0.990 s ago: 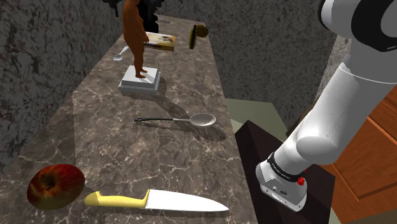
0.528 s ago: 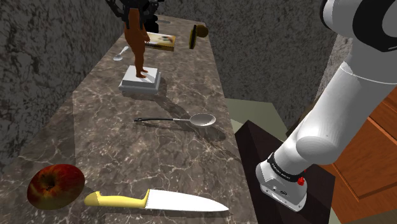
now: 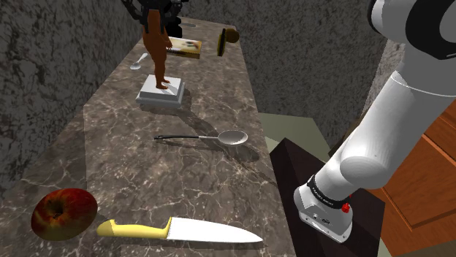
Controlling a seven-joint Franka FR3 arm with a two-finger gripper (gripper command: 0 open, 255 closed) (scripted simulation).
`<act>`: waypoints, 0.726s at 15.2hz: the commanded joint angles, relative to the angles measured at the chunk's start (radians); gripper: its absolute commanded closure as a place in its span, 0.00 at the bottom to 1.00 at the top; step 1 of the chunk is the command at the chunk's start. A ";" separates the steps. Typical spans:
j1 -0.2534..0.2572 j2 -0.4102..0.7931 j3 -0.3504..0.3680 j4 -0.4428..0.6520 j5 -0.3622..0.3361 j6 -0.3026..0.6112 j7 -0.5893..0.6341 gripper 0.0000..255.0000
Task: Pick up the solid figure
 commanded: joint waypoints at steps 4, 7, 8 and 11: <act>0.007 0.013 0.003 0.065 -0.001 -0.054 -0.016 1.00; 0.015 0.026 0.005 0.121 -0.005 -0.097 -0.027 1.00; 0.018 0.031 0.006 0.141 -0.008 -0.112 -0.031 1.00; 0.029 0.049 0.009 0.203 -0.016 -0.159 -0.042 1.00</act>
